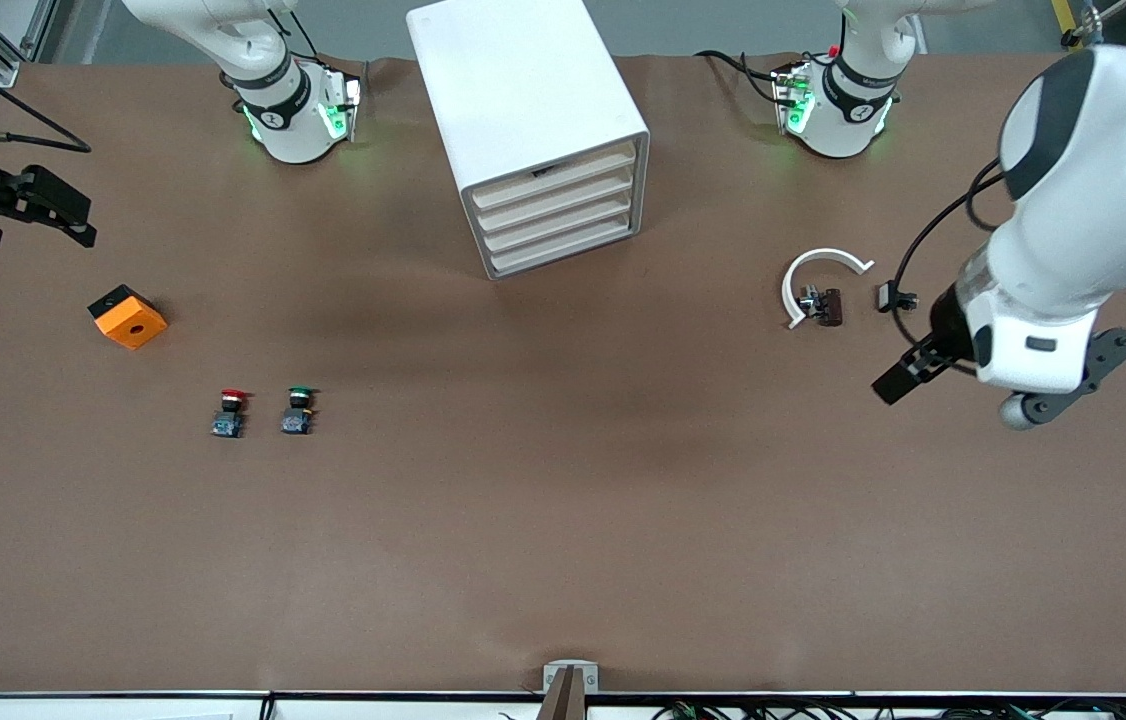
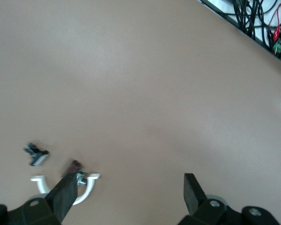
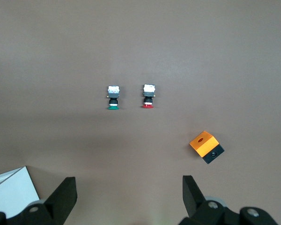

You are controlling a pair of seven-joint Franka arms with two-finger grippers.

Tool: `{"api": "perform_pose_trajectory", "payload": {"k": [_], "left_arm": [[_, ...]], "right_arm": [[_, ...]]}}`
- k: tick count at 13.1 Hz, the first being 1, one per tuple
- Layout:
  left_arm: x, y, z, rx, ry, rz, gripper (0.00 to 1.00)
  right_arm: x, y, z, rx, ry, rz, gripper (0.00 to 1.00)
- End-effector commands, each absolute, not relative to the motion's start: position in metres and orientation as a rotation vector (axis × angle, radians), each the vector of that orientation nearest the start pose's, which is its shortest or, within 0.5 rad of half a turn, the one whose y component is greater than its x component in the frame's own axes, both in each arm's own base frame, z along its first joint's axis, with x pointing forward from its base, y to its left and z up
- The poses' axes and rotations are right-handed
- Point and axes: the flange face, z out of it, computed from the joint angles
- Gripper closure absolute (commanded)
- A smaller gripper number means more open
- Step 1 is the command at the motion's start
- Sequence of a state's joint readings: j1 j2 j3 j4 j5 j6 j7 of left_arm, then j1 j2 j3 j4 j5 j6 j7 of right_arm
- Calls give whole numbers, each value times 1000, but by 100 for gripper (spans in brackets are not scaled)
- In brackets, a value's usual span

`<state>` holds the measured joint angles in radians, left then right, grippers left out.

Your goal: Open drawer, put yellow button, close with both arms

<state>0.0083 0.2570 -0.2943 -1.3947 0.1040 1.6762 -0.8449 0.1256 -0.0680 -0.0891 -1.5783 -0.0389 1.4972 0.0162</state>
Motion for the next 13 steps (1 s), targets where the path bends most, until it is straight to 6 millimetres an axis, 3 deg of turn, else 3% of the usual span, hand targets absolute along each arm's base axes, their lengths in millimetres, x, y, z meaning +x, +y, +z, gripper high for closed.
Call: {"api": "perform_pose_trajectory", "payload": {"k": [1,2,4,8,10,13], "left_arm": [[597,-118,608,-3065,-715,-43,0],[593,-91,618,-3081,-719,-23,0],[581,-61,635,-3133,-640,11,0],[538,-8,655,-3169,-220,31,0],[524,-1,655,-3171,-134,51,0],[514,-8,653,-3167,-101,41,0]], "right_arm": [[528,11,656,-3168,-18,7,0],[528,12,656,-3163,-19,7,0],[528,12,656,-3142,-12,8,0],[528,9,656,-3140,-2,8,0],[528,9,656,-3137,5,8,0],[529,9,656,-3137,7,5,0]]}}
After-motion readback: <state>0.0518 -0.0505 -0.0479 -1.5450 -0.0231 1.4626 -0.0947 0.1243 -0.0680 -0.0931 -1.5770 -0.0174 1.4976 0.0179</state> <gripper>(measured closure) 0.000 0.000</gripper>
